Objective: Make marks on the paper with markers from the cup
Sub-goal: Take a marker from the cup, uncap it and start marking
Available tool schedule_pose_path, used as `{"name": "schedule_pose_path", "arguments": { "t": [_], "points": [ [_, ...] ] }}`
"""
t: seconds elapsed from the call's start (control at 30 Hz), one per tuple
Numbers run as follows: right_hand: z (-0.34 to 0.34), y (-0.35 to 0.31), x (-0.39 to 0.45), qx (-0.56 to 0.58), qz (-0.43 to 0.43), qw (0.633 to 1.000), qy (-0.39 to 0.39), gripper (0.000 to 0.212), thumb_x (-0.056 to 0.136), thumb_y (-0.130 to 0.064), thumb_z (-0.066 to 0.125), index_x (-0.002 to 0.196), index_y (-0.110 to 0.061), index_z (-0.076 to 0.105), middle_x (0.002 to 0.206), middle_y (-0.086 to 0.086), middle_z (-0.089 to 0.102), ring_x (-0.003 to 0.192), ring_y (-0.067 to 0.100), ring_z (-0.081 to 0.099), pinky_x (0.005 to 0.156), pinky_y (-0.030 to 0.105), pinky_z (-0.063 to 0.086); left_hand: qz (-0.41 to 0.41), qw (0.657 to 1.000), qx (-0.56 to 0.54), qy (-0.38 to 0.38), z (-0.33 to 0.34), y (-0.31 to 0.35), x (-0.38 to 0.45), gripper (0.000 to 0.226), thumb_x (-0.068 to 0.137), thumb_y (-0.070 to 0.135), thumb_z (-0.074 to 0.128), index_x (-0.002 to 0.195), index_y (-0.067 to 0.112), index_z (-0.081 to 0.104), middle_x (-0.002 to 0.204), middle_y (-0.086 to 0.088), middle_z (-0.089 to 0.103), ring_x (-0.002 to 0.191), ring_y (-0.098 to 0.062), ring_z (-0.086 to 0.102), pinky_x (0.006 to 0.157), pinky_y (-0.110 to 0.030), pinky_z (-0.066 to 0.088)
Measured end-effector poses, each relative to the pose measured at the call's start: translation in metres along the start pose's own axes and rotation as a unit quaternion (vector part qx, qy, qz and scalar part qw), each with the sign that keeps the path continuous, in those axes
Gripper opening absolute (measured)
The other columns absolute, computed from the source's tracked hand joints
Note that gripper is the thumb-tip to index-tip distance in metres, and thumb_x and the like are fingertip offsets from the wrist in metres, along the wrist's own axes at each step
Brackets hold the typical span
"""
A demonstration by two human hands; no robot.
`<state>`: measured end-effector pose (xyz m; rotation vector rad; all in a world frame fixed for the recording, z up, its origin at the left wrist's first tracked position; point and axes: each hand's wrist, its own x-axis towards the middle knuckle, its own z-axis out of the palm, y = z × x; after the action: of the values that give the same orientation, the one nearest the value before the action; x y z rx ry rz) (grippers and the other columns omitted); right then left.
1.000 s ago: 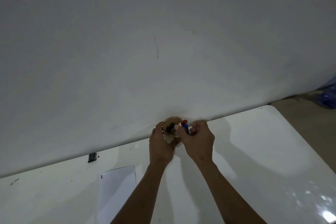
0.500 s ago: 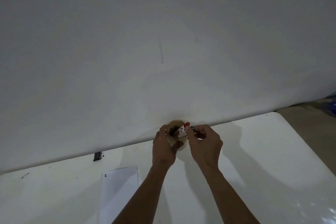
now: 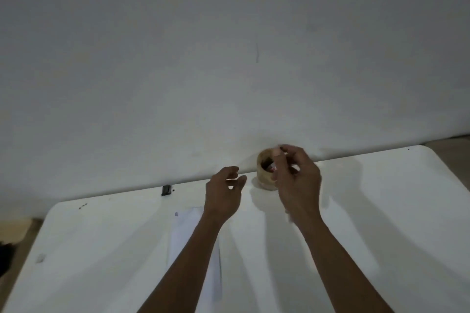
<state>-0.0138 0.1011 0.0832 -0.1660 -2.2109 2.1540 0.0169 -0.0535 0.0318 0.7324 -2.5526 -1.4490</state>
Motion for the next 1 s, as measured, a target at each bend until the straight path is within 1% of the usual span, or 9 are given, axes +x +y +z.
{"name": "schedule_pose_path", "arguments": {
  "t": [0.07, 0.1, 0.17, 0.33, 0.5, 0.67, 0.83, 0.93, 1.0],
  "points": [
    [0.015, 0.013, -0.015, -0.064, 0.020, 0.994, -0.080, 0.009, 0.094, -0.028, 0.069, 0.101, -0.024, 0.074, 0.082, -0.001, 0.073, 0.072, 0.014, 0.069, 0.068, 0.022, 0.056, -0.036, 0.997, -0.075, 0.005, -0.028, -0.001, -0.013, 0.020, 0.093, 0.036, 0.065, 0.107, 0.024, 0.072, 0.098, 0.005, 0.077, 0.086, -0.007, 0.073, 0.085, -0.036, 0.061],
    [0.023, 0.020, -0.024, -0.110, 0.023, 0.986, -0.121, 0.013, 0.093, -0.024, 0.070, 0.105, -0.024, 0.074, 0.087, 0.002, 0.072, 0.072, 0.010, 0.067, 0.067, 0.017, 0.052, -0.051, 0.992, -0.113, 0.005, -0.042, 0.000, -0.022, 0.019, 0.094, 0.039, 0.063, 0.104, 0.026, 0.072, 0.095, 0.005, 0.077, 0.086, -0.008, 0.074, 0.083, -0.041, 0.062],
    [0.040, 0.025, -0.045, -0.163, 0.020, 0.970, -0.178, 0.022, 0.090, -0.016, 0.069, 0.111, -0.021, 0.073, 0.090, 0.003, 0.072, 0.067, 0.004, 0.063, 0.061, 0.009, 0.046, -0.062, 0.986, -0.156, 0.001, -0.069, -0.001, -0.038, 0.022, 0.094, 0.041, 0.062, 0.104, 0.025, 0.073, 0.095, 0.003, 0.077, 0.087, -0.008, 0.075, 0.080, -0.040, 0.063],
    [0.077, 0.016, -0.094, -0.130, 0.042, 0.961, -0.239, 0.028, 0.081, -0.017, 0.083, 0.105, -0.020, 0.069, 0.086, -0.005, 0.076, 0.073, 0.009, 0.073, 0.059, 0.015, 0.054, -0.052, 0.986, -0.152, -0.040, -0.124, -0.025, -0.069, 0.015, 0.094, 0.031, 0.066, 0.101, 0.023, 0.075, 0.091, 0.003, 0.079, 0.087, -0.014, 0.075, 0.078, -0.038, 0.062],
    [0.101, 0.012, -0.129, -0.172, 0.029, 0.945, -0.278, 0.027, 0.077, -0.023, 0.087, 0.097, -0.023, 0.069, 0.086, -0.007, 0.077, 0.070, 0.007, 0.072, 0.059, 0.016, 0.055, -0.060, 0.981, -0.183, -0.018, -0.159, -0.060, -0.090, 0.010, 0.091, 0.023, 0.069, 0.089, 0.016, 0.077, 0.082, -0.003, 0.078, 0.076, -0.017, 0.071, 0.067, -0.029, 0.058],
    [0.105, 0.023, -0.148, -0.233, 0.002, 0.929, -0.288, 0.018, 0.073, -0.026, 0.090, 0.084, -0.026, 0.076, 0.079, -0.009, 0.076, 0.062, 0.011, 0.070, 0.058, 0.023, 0.055, -0.127, 0.936, -0.328, 0.022, -0.183, -0.089, -0.103, 0.015, 0.090, 0.020, 0.070, 0.090, 0.006, 0.076, 0.075, -0.002, 0.075, 0.072, -0.017, 0.066, 0.070, -0.033, 0.056],
    [0.106, 0.023, -0.169, -0.019, 0.128, 0.968, -0.217, 0.021, 0.075, -0.004, 0.087, 0.092, -0.004, 0.074, 0.071, 0.006, 0.077, 0.062, 0.021, 0.070, 0.056, 0.026, 0.056, -0.139, 0.926, -0.352, -0.003, -0.198, -0.117, -0.115, 0.010, 0.094, 0.011, 0.065, 0.092, 0.004, 0.072, 0.075, -0.004, 0.070, 0.073, -0.023, 0.060, 0.070, -0.034, 0.055],
    [0.116, 0.023, -0.179, 0.193, 0.233, 0.944, -0.131, 0.019, 0.080, 0.002, 0.081, 0.095, -0.002, 0.070, 0.072, 0.007, 0.071, 0.063, 0.018, 0.065, 0.061, 0.024, 0.059, -0.084, 0.953, -0.287, -0.043, -0.201, -0.122, -0.123, 0.009, 0.091, 0.011, 0.068, 0.088, 0.005, 0.075, 0.074, -0.002, 0.070, 0.068, -0.018, 0.061, 0.070, -0.028, 0.056],
    [0.125, 0.024, -0.184, 0.238, 0.260, 0.927, -0.128, 0.019, 0.083, -0.001, 0.078, 0.100, -0.003, 0.069, 0.078, 0.009, 0.070, 0.065, 0.017, 0.064, 0.062, 0.024, 0.059, -0.043, 0.970, -0.233, -0.054, -0.200, -0.122, -0.124, 0.005, 0.088, 0.011, 0.072, 0.086, 0.009, 0.077, 0.069, 0.004, 0.071, 0.063, -0.014, 0.062, 0.068, -0.024, 0.057]
  ]
}}
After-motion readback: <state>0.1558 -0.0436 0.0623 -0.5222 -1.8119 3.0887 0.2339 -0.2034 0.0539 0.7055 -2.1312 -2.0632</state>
